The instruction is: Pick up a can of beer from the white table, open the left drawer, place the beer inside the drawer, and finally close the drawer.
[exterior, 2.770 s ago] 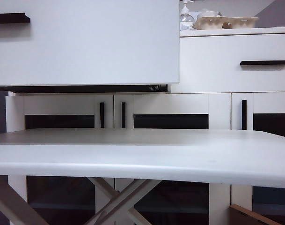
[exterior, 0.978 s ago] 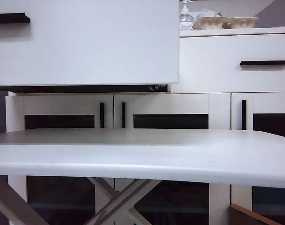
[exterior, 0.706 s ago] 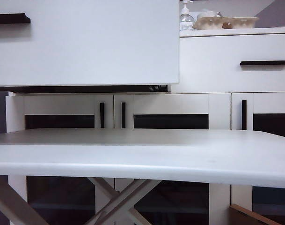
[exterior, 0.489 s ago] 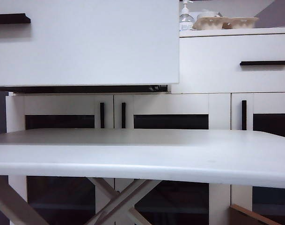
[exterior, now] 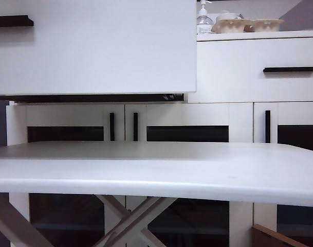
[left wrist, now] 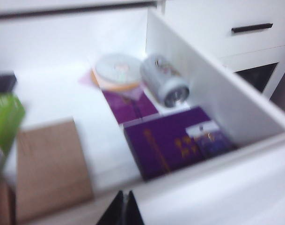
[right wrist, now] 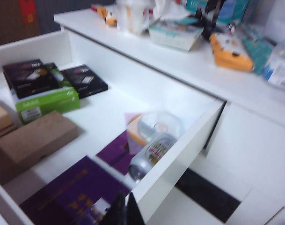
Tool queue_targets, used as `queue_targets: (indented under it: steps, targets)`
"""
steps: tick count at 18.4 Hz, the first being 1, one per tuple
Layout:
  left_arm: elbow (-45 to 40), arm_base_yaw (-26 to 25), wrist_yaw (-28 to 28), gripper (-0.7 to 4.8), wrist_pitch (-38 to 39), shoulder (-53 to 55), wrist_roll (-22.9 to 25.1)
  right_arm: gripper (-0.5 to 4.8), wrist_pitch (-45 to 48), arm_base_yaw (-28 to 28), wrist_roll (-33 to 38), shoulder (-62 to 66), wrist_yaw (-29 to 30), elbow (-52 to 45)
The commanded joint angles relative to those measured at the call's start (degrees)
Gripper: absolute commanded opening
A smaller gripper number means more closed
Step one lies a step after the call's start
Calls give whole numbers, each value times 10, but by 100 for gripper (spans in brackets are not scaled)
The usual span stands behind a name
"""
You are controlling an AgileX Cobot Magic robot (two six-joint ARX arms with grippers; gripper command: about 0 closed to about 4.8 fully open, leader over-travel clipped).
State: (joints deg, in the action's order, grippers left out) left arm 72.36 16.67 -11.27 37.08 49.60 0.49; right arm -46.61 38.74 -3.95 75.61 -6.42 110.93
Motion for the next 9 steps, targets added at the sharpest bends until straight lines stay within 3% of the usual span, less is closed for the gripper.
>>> queue_targets:
  steps: [1, 4, 9]
  targets:
    - [-107, 0, 39, -6, -88, -76, -5, -3, 90, 9, 12, -35, 6, -81]
    - [-177, 0, 57, -6, -128, -119, -3, -3, 135, 10, 41, -76, 40, -170]
    - [-208, 0, 61, -6, -129, -123, -3, -3, 161, 44, 42, -118, 57, -251]
